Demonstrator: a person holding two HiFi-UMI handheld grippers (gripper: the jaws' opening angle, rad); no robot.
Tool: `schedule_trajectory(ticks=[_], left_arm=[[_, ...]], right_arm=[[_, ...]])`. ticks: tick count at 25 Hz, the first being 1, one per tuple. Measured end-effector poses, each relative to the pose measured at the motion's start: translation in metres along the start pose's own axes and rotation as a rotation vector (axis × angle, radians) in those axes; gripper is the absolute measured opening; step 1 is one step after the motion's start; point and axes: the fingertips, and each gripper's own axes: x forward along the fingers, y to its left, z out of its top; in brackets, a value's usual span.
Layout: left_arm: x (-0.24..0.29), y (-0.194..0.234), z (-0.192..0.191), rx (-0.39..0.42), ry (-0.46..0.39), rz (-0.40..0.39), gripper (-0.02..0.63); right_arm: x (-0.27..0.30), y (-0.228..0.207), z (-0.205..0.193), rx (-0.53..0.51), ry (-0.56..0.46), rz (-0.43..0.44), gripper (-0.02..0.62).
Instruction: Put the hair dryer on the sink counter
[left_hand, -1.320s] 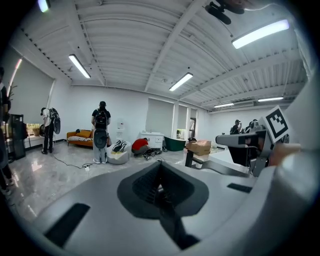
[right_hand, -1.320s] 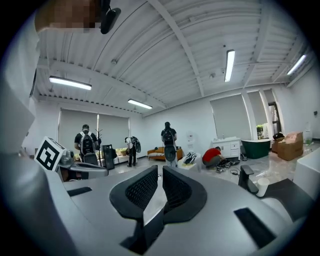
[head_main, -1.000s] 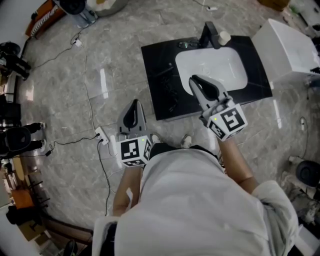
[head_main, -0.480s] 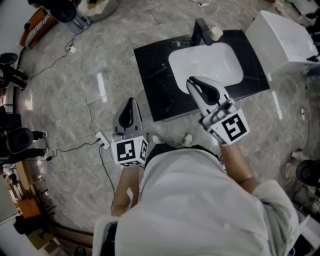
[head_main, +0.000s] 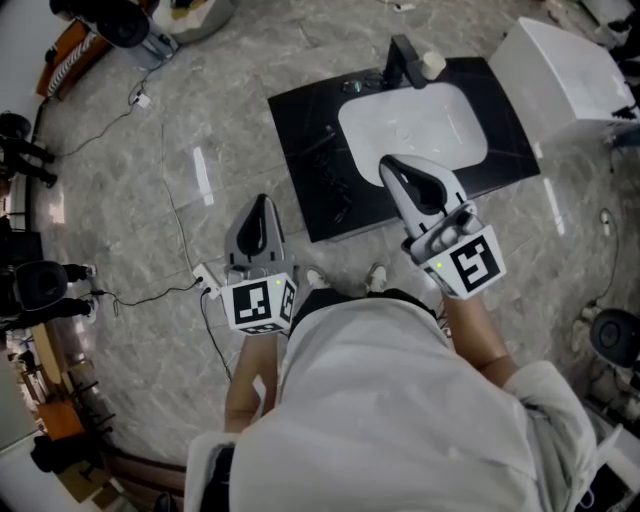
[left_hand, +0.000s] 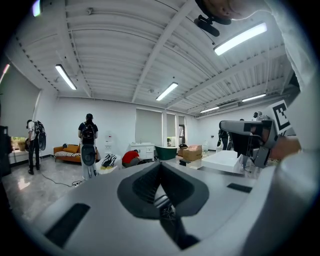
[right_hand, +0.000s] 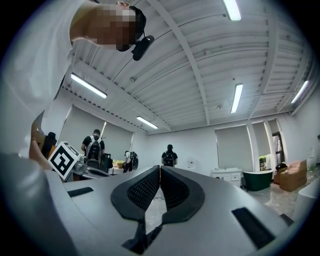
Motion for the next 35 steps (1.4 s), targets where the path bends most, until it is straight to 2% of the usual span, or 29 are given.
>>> schedule_trajectory(ticks=[12, 35], left_arm=[[-0.008, 0.019, -0.002, -0.008, 0.000, 0.001, 0.002], [-0.014, 0.023, 0.008, -0.002, -0.046, -0.017, 0.002]], right_arm=[[0.015, 0.016, 0.001, -0.030, 0.016, 0.028, 0.035], [0.021, 0.018, 0.006, -0.074, 0.037, -0.012, 0.034]])
